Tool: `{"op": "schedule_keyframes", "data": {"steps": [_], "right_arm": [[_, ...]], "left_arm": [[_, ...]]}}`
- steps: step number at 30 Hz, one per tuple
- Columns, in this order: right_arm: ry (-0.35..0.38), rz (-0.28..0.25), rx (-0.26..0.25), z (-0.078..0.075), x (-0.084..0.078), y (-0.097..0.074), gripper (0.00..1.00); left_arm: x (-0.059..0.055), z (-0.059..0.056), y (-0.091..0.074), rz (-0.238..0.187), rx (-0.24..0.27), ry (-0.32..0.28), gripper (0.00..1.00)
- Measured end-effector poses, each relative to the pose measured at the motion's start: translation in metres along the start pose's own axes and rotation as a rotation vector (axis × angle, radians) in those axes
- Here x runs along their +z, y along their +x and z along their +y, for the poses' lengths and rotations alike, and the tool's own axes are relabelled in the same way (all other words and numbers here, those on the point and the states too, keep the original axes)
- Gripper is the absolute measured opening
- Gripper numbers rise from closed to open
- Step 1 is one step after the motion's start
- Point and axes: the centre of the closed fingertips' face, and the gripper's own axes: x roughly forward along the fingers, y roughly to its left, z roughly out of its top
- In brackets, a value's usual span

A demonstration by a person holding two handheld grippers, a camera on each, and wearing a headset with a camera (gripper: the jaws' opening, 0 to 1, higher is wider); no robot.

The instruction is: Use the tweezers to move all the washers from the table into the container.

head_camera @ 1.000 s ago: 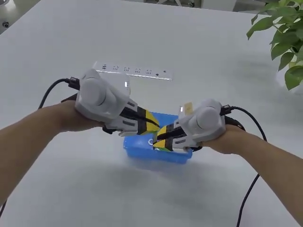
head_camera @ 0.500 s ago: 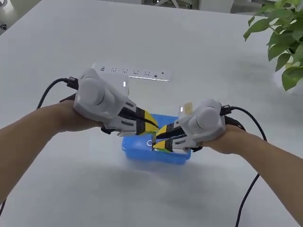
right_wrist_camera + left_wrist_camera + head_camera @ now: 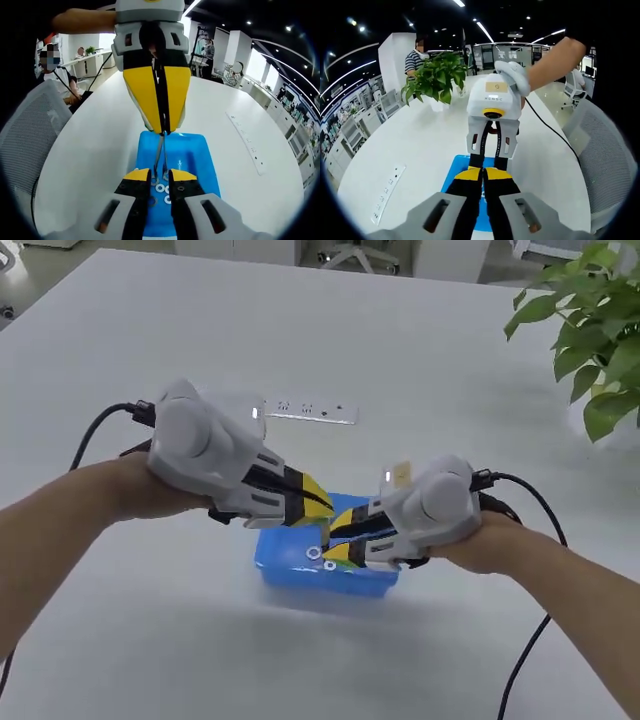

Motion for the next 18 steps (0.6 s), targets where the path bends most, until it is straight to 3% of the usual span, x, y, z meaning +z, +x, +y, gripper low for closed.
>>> {"op": "schedule_keyframes", "data": {"steps": [18], "right_arm": [[-0.002,-0.055,-0.016,0.014,0.02,-0.017,0.12]], "left_arm": [[0.024,-0.016,-0.014,-0.029,-0.034,0.016,0.05]]}}
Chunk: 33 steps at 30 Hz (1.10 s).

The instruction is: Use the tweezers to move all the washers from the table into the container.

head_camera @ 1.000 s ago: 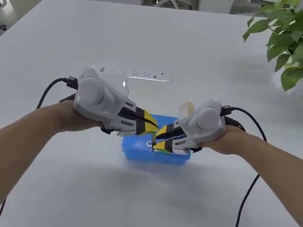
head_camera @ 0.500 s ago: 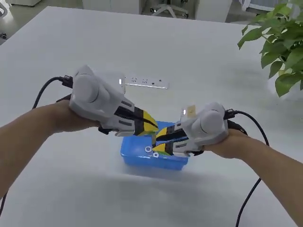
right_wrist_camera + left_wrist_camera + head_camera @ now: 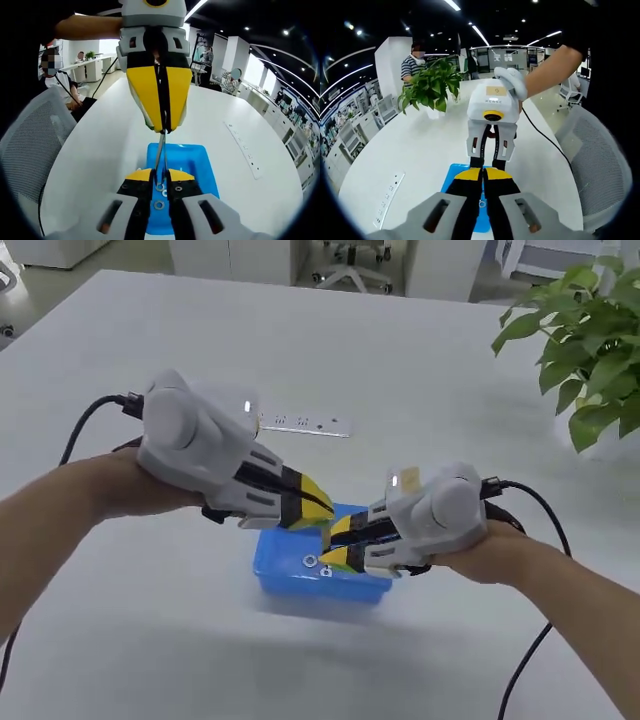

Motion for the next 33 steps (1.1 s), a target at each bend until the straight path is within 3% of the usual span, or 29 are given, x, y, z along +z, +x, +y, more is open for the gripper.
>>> {"op": "schedule_keyframes", "data": {"steps": [17,33], "right_arm": [[0.043,-0.02,-0.024,0.021,0.011,-0.016,0.07],[0.024,0.048,-0.016,0.039,0.006,-0.025,0.06]], "left_arm": [[0.013,-0.021,-0.011,0.012,-0.043,0.02,0.05],[0.001,-0.038,-0.016,0.06,-0.076,0.026,0.05]]}}
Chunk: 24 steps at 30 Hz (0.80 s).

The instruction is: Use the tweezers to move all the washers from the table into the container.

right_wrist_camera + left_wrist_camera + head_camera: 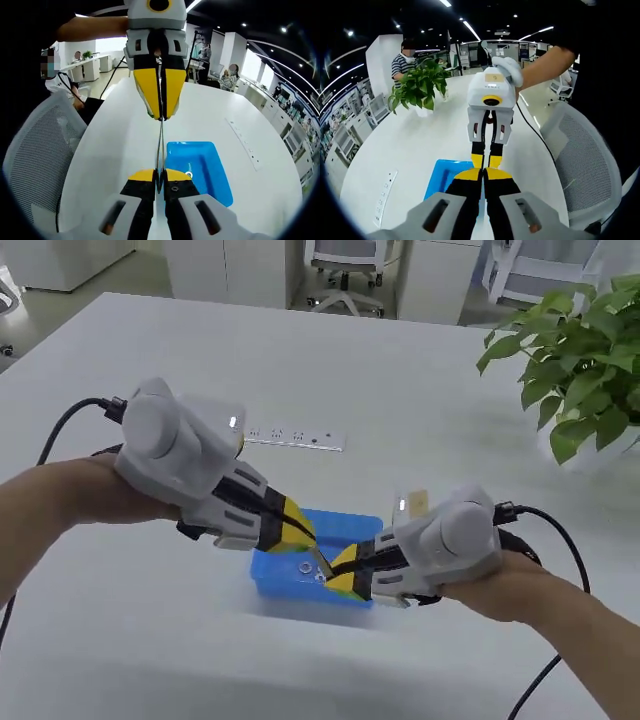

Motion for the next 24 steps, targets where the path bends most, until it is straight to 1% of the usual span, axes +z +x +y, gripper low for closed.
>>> {"op": "schedule_keyframes", "data": {"steps": [1,2,3,7,10,14,20,24], "right_arm": [[-0.003,0.003,0.0,0.0,0.0,0.0,0.06],[-0.012,0.017,-0.002,0.001,-0.002,-0.001,0.06],[-0.018,0.023,-0.004,0.002,-0.003,-0.002,0.06],[-0.024,0.034,0.0,0.006,-0.004,-0.004,0.06],[-0.043,0.057,0.004,0.01,-0.006,-0.003,0.06],[-0.066,0.084,0.011,0.015,-0.01,-0.002,0.06],[-0.074,0.112,0.019,0.021,-0.016,0.003,0.06],[-0.069,0.121,0.024,0.024,-0.019,0.006,0.07]], "left_arm": [[-0.001,-0.001,0.0,0.004,-0.002,0.001,0.05],[-0.005,-0.003,0.001,0.022,-0.006,0.007,0.05],[-0.007,-0.004,0.001,0.03,-0.007,0.009,0.05],[-0.012,-0.008,0.0,0.045,-0.011,0.009,0.05],[-0.022,-0.013,0.001,0.074,-0.018,0.013,0.05],[-0.031,-0.019,0.003,0.094,-0.026,0.01,0.05],[-0.048,-0.024,0.008,0.135,-0.031,0.01,0.05],[-0.062,-0.027,0.011,0.167,-0.033,0.009,0.05]]}}
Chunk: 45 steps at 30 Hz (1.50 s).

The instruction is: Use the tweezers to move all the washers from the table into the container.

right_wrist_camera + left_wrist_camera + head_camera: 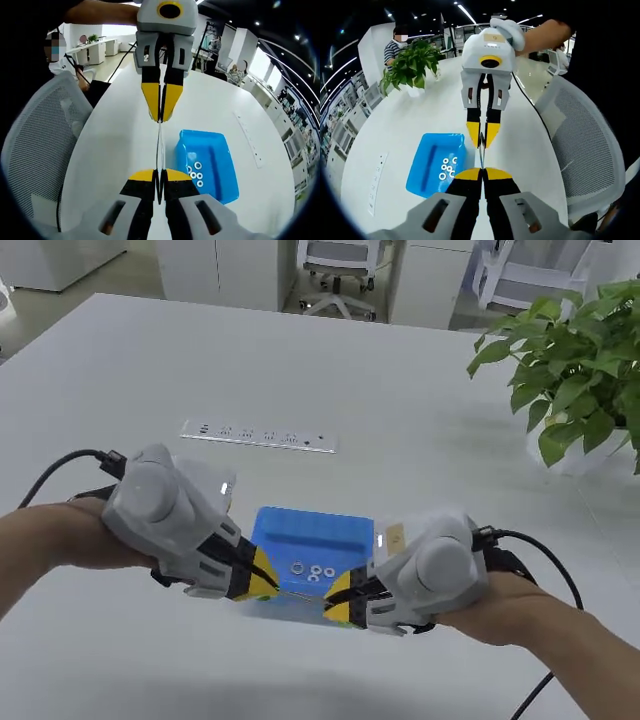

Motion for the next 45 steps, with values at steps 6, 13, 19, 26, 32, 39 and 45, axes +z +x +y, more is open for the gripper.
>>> {"op": "schedule_keyframes", "data": {"steps": [6,13,19,26,32,39,45], "right_arm": [[0.0,0.026,0.008,0.007,-0.007,0.008,0.07],[-0.001,0.047,0.015,0.011,-0.016,0.02,0.07],[0.003,0.063,0.019,0.014,-0.023,0.03,0.07],[0.014,0.079,0.028,0.019,-0.032,0.04,0.07],[0.018,0.092,0.034,0.022,-0.039,0.047,0.07],[0.031,0.105,0.046,0.025,-0.046,0.055,0.08],[0.036,0.111,0.061,0.029,-0.049,0.06,0.08]], "left_arm": [[-0.015,-0.004,0.01,0.015,-0.002,-0.018,0.05],[-0.033,-0.006,0.021,0.045,-0.009,-0.025,0.05],[-0.047,-0.007,0.031,0.073,-0.015,-0.027,0.05],[-0.057,-0.011,0.04,0.089,-0.032,-0.036,0.05],[-0.067,-0.011,0.049,0.106,-0.048,-0.042,0.05],[-0.077,-0.013,0.057,0.133,-0.066,-0.044,0.05],[-0.082,-0.017,0.06,0.142,-0.076,-0.054,0.05]]}}
